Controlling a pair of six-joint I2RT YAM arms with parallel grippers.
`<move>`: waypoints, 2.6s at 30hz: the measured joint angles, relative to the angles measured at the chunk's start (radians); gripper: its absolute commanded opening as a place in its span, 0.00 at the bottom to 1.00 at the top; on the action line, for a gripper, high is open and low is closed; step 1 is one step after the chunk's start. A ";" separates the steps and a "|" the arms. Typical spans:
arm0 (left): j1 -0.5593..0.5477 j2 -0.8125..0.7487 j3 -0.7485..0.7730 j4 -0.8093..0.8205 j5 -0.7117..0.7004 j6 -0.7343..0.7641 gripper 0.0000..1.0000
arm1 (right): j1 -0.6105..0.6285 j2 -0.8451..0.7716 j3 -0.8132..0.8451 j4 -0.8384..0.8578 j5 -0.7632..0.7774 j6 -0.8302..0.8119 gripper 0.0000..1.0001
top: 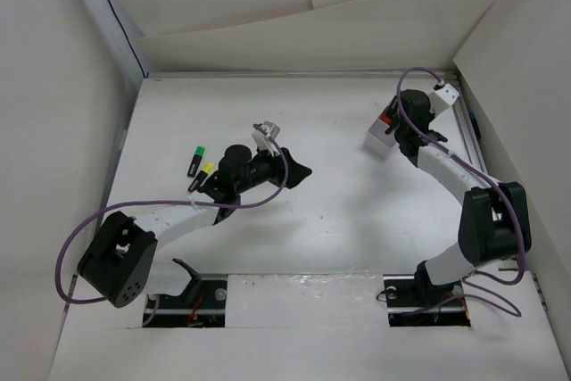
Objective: Sort the stationery into containers
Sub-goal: Place the stationery in the storage box, then pick up the stationery from the corner of the board.
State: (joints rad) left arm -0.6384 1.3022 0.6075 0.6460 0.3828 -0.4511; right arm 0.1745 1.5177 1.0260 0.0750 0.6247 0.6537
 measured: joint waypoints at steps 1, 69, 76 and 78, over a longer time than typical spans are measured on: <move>0.000 0.000 0.000 0.000 0.000 -0.002 0.57 | 0.014 0.014 0.011 -0.004 0.026 -0.007 0.08; 0.339 0.184 0.253 -0.692 -0.885 -0.264 0.50 | 0.593 -0.281 -0.156 -0.179 -0.078 0.056 0.03; 0.411 0.303 0.289 -0.777 -0.935 -0.291 0.46 | 0.593 -0.281 -0.158 -0.172 -0.093 0.058 0.03; 0.417 0.305 0.291 -0.791 -0.945 -0.294 0.46 | 0.593 -0.281 -0.158 -0.172 -0.095 0.058 0.03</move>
State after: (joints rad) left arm -0.2214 1.6070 0.8982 -0.1452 -0.5621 -0.7456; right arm 0.7673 1.2366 0.8684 -0.0967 0.5297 0.7116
